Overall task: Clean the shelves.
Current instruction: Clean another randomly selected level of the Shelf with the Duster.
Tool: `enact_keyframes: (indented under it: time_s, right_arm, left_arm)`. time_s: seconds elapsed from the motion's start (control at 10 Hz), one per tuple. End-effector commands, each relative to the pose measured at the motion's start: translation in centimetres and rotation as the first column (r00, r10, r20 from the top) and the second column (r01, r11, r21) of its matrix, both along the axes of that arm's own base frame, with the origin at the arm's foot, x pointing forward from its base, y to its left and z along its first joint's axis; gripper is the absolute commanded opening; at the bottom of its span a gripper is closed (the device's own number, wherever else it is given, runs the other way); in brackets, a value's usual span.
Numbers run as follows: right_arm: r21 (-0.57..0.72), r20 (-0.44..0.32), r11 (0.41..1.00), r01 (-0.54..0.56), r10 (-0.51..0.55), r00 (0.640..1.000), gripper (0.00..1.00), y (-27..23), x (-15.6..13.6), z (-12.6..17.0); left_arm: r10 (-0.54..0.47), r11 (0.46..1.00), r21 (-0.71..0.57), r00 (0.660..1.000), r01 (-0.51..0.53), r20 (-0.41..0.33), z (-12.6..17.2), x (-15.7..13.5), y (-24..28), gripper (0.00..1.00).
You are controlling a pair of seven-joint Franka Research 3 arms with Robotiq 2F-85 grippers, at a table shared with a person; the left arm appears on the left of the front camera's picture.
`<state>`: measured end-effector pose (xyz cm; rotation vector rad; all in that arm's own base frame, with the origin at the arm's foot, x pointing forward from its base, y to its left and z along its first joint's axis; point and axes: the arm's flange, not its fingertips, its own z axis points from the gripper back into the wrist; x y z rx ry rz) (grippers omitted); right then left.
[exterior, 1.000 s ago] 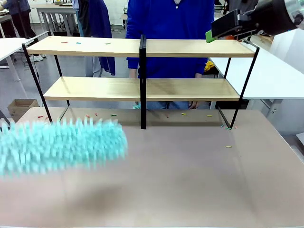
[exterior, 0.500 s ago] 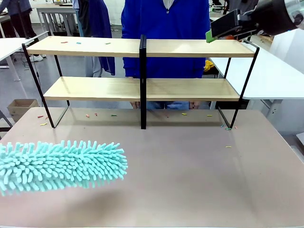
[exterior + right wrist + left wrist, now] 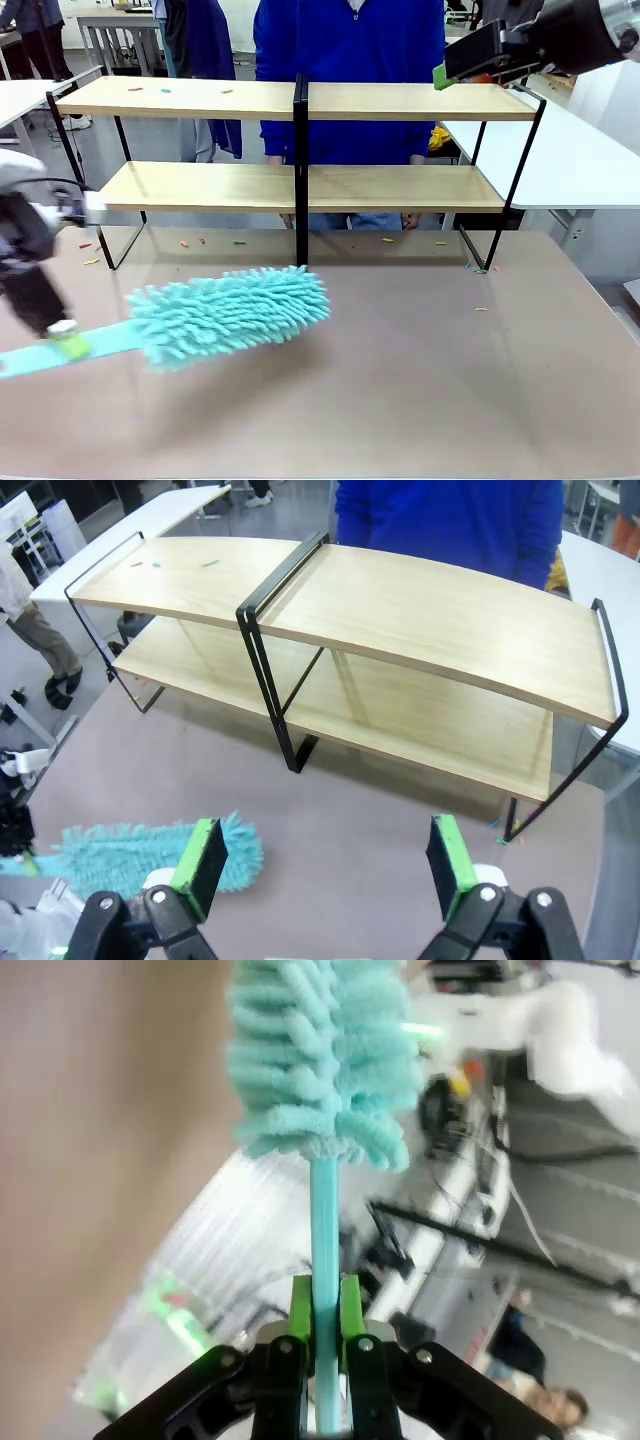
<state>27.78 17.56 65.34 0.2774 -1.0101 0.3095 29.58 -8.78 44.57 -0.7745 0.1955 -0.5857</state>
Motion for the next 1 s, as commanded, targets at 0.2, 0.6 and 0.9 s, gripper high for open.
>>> enact_keyframes:
  time_s: [0.2, 0.6, 0.9]
  right_arm:
    - [0.002, 0.0, 1.0, 0.002, -0.002, 1.0, 1.0, -0.1, 0.0, 0.0]
    - [0.002, 0.0, 1.0, 0.002, -0.002, 1.0, 1.0, -0.1, 0.0, 0.0]
    - [0.002, 0.0, 1.0, 0.002, -0.002, 1.0, 1.0, -0.1, 0.0, 0.0]
  left_arm:
    - [0.111, 0.99, 0.065, 0.978, -0.124, 0.175, -3.7, 0.8, -11.1, 0.12]
    - [0.053, 0.989, 0.125, 0.982, -0.077, 0.184, -2.4, 0.5, -10.5, 0.12]
    - [0.14, 0.968, 0.16, 0.943, -0.195, 0.301, -3.5, 0.3, -15.5, 0.12]
